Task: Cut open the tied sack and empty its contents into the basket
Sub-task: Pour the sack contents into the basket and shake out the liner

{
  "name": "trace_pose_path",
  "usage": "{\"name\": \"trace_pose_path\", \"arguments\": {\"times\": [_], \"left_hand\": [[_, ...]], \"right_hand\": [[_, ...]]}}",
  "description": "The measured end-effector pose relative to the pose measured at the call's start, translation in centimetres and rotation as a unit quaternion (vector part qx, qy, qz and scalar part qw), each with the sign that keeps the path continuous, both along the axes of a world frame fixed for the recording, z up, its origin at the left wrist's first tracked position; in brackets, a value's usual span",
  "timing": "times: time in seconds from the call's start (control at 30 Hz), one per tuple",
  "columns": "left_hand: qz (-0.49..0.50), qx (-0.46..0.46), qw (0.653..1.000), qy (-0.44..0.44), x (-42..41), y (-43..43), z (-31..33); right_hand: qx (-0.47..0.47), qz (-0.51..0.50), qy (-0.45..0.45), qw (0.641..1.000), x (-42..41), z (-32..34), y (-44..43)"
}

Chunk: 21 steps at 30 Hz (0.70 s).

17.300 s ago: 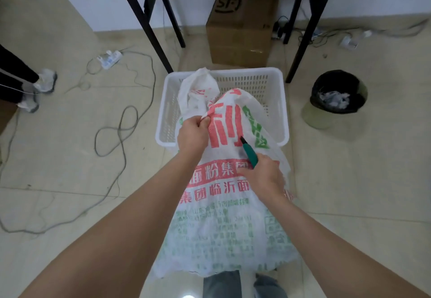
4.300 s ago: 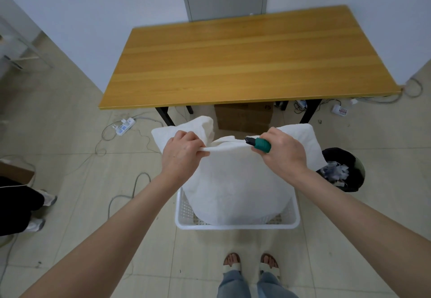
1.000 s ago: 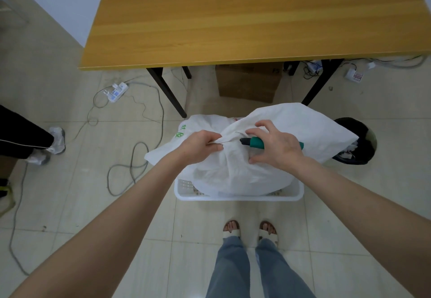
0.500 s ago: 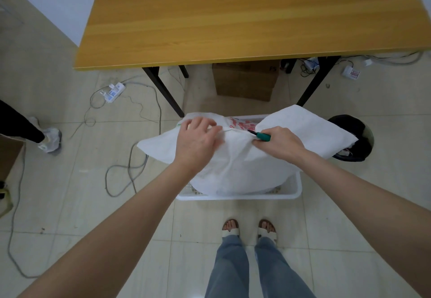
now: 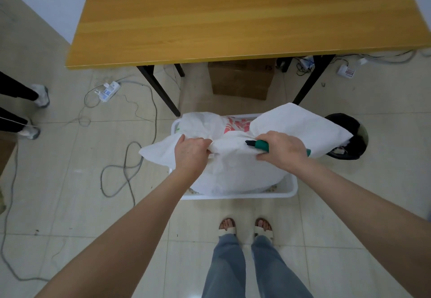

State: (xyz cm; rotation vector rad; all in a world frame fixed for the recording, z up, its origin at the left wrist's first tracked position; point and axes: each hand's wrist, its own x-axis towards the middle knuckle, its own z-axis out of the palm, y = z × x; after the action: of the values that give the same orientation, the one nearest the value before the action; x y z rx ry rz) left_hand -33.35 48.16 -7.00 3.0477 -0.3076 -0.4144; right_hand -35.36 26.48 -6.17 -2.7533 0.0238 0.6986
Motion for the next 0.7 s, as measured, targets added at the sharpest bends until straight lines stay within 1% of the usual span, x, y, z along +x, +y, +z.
{"name": "trace_pose_path", "arguments": {"times": [0.07, 0.13, 0.2, 0.33, 0.5, 0.6, 0.7], "left_hand": [[0.002, -0.022, 1.0, 0.011, 0.0, 0.2, 1.3], [-0.002, -0.036, 0.999, 0.004, 0.1, 0.6, 3.0], [-0.008, -0.034, 0.999, 0.001, 0.2, 0.9, 4.5], [-0.018, -0.023, 0.999, 0.034, -0.1, 0.4, 6.3], [-0.026, -0.043, 0.999, -0.003, 0.7, 0.3, 8.6], [-0.027, -0.042, 0.999, 0.006, 0.8, 0.3, 9.9], [-0.03, -0.046, 0.998, -0.013, 1.3, 0.4, 11.0]], "right_hand": [[0.002, -0.033, -0.005, 0.999, -0.2, 0.4, 0.1], [0.013, -0.038, -0.026, 0.999, -0.5, 1.0, 0.0], [0.021, -0.039, -0.042, 0.998, -0.8, 1.9, -0.1], [0.028, -0.052, -0.048, 0.997, -1.5, 3.1, -0.1], [0.042, -0.087, -0.095, 0.991, -1.1, 5.3, -0.6], [0.035, -0.079, -0.097, 0.992, -0.9, 6.6, -0.7], [0.032, -0.078, -0.126, 0.988, -0.5, 7.7, -0.9]]}}
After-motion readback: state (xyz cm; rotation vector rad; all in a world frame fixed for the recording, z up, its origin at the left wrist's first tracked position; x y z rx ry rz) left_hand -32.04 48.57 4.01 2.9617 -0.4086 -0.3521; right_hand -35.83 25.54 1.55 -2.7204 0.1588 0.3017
